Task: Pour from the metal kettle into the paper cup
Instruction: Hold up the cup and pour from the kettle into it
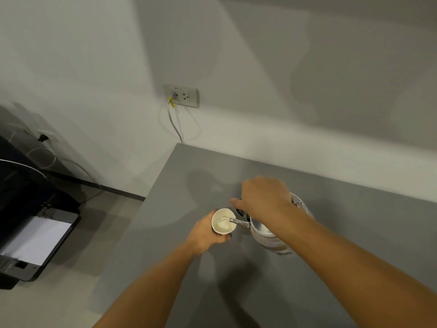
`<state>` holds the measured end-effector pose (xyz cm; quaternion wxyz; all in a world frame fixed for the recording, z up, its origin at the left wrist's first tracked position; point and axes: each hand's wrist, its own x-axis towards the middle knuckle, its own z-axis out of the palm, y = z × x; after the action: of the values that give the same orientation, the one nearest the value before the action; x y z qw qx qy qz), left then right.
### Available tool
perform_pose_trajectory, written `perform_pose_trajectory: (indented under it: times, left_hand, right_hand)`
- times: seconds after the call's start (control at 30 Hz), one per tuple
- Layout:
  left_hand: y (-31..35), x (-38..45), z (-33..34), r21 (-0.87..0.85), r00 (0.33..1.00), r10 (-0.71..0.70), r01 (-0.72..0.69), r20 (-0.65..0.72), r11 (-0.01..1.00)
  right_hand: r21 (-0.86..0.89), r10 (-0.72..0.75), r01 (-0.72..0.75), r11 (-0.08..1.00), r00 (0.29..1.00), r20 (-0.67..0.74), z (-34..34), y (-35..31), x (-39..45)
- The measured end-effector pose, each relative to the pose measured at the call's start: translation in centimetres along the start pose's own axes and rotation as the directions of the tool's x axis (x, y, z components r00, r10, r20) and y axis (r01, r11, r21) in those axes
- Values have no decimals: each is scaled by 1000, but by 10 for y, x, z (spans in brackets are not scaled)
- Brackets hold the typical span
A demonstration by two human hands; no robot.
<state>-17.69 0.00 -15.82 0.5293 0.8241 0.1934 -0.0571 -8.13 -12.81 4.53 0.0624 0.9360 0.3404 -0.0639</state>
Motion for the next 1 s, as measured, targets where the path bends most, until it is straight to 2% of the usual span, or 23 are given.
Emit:
perform_pose_trajectory:
  times: [1.0]
  left_hand:
    - [-3,2,1,-15,1000,2,-2,2,1000]
  right_hand:
    - [-25,-50,49,998,998,-32,-7,-8,-3]
